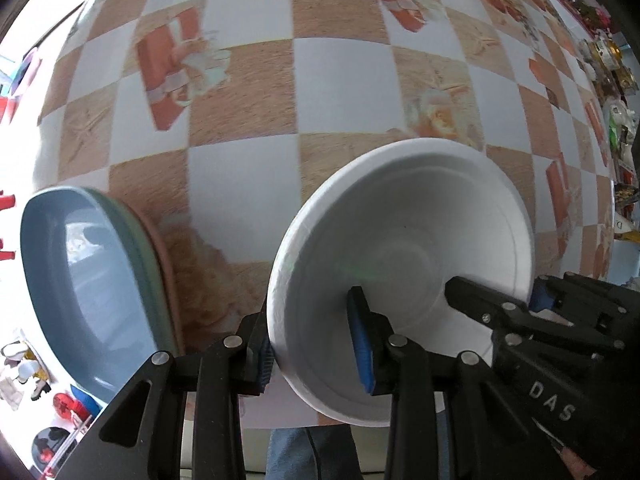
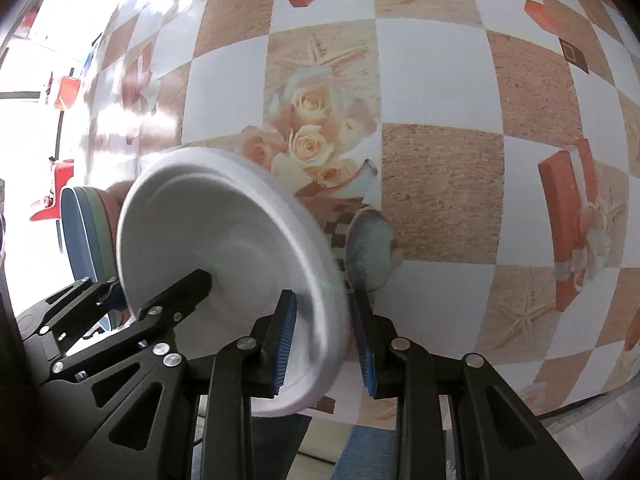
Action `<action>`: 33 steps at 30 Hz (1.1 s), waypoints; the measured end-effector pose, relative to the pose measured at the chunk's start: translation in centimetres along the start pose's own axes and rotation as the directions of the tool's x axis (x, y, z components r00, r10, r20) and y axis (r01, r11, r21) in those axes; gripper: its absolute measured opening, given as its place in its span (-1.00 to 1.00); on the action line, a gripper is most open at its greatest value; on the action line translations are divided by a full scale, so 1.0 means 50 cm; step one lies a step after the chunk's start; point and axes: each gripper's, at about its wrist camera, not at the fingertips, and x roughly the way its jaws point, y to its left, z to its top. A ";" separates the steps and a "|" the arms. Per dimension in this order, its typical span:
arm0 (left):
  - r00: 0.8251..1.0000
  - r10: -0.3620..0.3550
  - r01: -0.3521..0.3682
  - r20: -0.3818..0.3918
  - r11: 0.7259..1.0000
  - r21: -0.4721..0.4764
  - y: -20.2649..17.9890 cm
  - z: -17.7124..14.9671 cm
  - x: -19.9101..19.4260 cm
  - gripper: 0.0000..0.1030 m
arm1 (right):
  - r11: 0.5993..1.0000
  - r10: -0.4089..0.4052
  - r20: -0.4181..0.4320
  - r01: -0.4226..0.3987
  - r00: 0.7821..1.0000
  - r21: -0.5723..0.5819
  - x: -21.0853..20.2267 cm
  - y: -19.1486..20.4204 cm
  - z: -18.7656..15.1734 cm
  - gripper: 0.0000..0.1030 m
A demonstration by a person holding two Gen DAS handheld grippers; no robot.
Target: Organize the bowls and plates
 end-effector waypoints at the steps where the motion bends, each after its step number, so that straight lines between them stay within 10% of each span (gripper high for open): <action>1: 1.000 0.005 -0.005 0.004 1.000 0.003 0.002 -0.004 -0.002 -0.30 | 1.000 0.002 -0.002 -0.002 1.000 -0.002 0.001 0.000 0.001 -0.39; 33: 0.999 -0.004 0.004 0.036 1.000 -0.019 -0.027 0.009 -0.046 -0.35 | 1.000 -0.022 -0.014 0.021 1.000 -0.023 0.040 0.111 -0.019 -0.39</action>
